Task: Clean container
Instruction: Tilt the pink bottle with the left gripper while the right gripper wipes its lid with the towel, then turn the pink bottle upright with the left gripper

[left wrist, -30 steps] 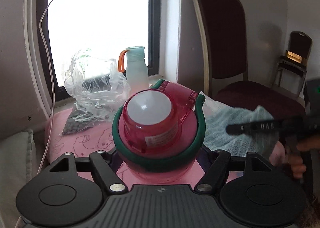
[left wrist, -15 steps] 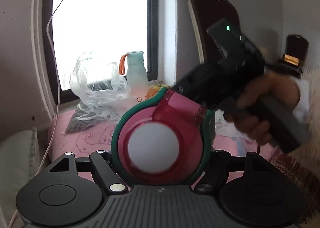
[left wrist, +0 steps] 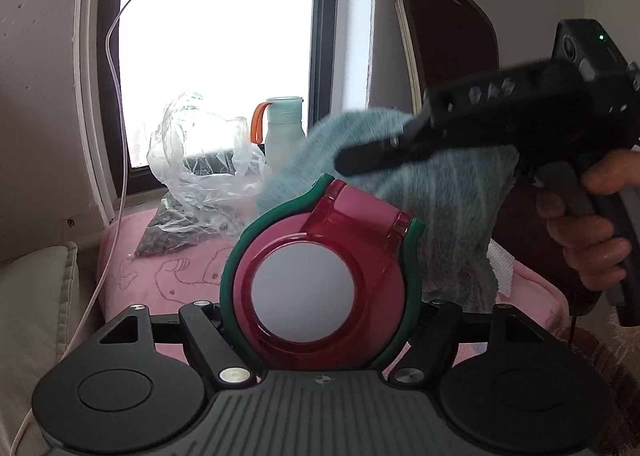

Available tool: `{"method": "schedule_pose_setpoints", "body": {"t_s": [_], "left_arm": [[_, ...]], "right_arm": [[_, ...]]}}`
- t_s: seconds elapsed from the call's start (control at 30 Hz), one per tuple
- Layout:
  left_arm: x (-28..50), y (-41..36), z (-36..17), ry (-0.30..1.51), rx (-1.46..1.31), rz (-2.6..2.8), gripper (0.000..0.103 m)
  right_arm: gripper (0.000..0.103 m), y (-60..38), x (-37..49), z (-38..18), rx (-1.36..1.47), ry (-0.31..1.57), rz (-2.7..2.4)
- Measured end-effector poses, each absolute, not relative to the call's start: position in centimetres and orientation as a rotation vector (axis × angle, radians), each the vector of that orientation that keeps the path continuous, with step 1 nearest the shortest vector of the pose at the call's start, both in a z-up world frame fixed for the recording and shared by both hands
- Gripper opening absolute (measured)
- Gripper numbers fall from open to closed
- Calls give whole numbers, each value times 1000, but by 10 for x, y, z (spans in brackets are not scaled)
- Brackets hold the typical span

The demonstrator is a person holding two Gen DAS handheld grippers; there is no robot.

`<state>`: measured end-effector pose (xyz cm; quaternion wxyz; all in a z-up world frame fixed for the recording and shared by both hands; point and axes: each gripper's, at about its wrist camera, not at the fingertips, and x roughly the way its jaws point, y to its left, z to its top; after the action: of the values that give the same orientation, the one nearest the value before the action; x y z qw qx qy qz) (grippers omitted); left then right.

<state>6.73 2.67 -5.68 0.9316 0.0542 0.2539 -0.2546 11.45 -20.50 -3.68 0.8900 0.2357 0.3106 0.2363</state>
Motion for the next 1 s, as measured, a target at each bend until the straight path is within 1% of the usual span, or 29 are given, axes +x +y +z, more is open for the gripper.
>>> {"method": "schedule_pose_setpoints", "body": {"t_s": [0.07, 0.13, 0.3, 0.33, 0.37, 0.43, 0.5, 0.6, 0.73, 0.87, 0.93, 1.0], "left_arm": [[67, 25, -56, 522, 119, -519, 71], [67, 24, -56, 530, 116, -514, 71], [71, 26, -55, 539, 108, -519, 71], [74, 25, -54, 543, 110, -523, 71], [76, 24, -52, 546, 116, -529, 71], [80, 20, -51, 548, 134, -540, 71], [84, 13, -48, 549, 156, -546, 71], [91, 4, -46, 553, 178, -544, 71], [101, -11, -44, 572, 177, -498, 71], [106, -25, -43, 598, 132, -387, 71], [107, -31, -44, 619, 91, -330, 76], [105, -37, -45, 621, 62, -279, 88]], "right_arm": [[32, -204, 118, -35, 618, 629, 648], [32, -197, 128, -48, 682, 693, 702], [33, -196, 151, -109, 562, 881, 339], [33, -199, 152, -116, 533, 908, 301], [27, -201, 151, -121, 490, 923, 293], [29, -204, 143, -120, 441, 930, 279], [29, -208, 131, -107, 397, 883, 239], [29, -219, 111, -86, 338, 744, 199], [29, -241, 91, -80, 376, 603, 161], [30, -264, 79, -102, 455, 614, 128], [30, -269, 78, -114, 484, 609, 125], [31, -273, 77, -122, 516, 597, 128]]}}
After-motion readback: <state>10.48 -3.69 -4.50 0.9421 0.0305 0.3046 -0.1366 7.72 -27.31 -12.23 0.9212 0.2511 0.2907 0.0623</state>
